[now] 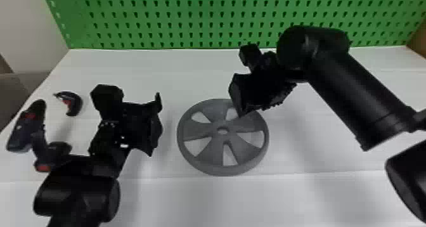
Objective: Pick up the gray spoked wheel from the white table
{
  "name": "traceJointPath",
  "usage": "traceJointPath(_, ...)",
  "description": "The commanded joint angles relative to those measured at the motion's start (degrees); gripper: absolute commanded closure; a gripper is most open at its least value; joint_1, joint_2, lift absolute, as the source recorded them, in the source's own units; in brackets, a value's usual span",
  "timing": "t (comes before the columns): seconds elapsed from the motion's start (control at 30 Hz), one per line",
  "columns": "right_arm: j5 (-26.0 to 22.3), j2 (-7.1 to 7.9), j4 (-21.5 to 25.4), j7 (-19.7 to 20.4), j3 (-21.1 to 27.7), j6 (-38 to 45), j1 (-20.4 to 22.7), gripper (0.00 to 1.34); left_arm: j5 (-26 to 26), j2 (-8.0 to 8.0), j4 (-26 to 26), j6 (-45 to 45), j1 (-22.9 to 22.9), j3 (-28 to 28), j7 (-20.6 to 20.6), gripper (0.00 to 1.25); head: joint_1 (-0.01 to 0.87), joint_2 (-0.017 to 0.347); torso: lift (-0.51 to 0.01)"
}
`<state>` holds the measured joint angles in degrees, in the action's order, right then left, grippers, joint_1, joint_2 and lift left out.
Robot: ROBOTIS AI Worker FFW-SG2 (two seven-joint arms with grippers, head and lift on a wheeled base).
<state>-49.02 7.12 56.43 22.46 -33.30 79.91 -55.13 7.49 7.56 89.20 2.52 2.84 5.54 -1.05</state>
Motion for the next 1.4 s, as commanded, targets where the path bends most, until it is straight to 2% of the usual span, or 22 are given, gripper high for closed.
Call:
traceJointPath(0.0, -2.7, -0.18, -1.3, 2.0, 2.6, 4.5, -0.4, 0.51, 0.1, 0.0, 0.1, 0.0, 0.0, -0.1, 0.0, 0.13, 0.767, 0.035, -0.107)
traceJointPath(0.03, -3.8, -0.18, -1.6, 2.9, 3.2, 5.3, -0.3, 0.51, 0.1, 0.0, 0.1, 0.0, -0.1, -0.1, 0.0, 0.13, 0.767, 0.035, -0.107)
traceJointPath(0.07, -6.4, -0.27, -1.7, 5.8, 3.9, 6.2, -0.2, 0.51, 0.1, 0.0, 0.1, 0.0, -0.1, -0.1, 0.0, 0.13, 0.767, 0.035, -0.107)
traceJointPath(0.13, -8.5, -0.36, -1.8, 7.9, 4.7, 7.0, 0.0, 0.51, 0.1, 0.0, 0.2, 0.0, -0.1, -0.2, 0.0, 0.13, 0.767, 0.035, -0.107)
traceJointPath(0.3, -8.9, -1.06, -3.4, 9.3, 8.9, 8.3, 0.7, 0.51, 0.2, 0.0, 0.2, 0.0, -0.1, -0.2, 0.0, 0.13, 0.767, 0.035, -0.107)
traceJointPath(0.47, -8.9, -2.29, -5.2, 13.4, 15.8, 8.9, 1.7, 0.51, 0.2, 0.0, 0.2, 0.0, -0.3, -0.2, 0.0, 0.13, 0.767, 0.035, -0.107)
traceJointPath(0.57, -8.8, -2.9, -6.2, 15.2, 18.4, 8.2, 2.2, 0.51, 0.2, 0.0, 0.2, 0.0, -0.3, -0.2, 0.0, 0.13, 0.767, 0.035, -0.107)
traceJointPath(0.73, -8.4, -2.99, -8.6, 15.4, 21.3, 7.6, 2.5, 0.51, 0.2, 0.0, 0.3, 0.0, -0.2, -0.1, 0.0, 0.13, 0.767, 0.035, -0.107)
traceJointPath(0.93, -4.3, -3.78, -8.9, 15.6, 22.1, 8.4, 2.3, 0.51, 0.2, 0.0, 0.3, 0.0, -0.2, -0.1, 0.0, 0.13, 0.767, 0.035, -0.107)
traceJointPath(1.37, -3.4, -3.87, -9.1, 15.8, 24.9, 7.2, 3.1, 0.51, 0.0, 0.0, 0.4, 0.1, -0.1, -0.1, 0.0, 0.13, 0.767, 0.035, -0.107)
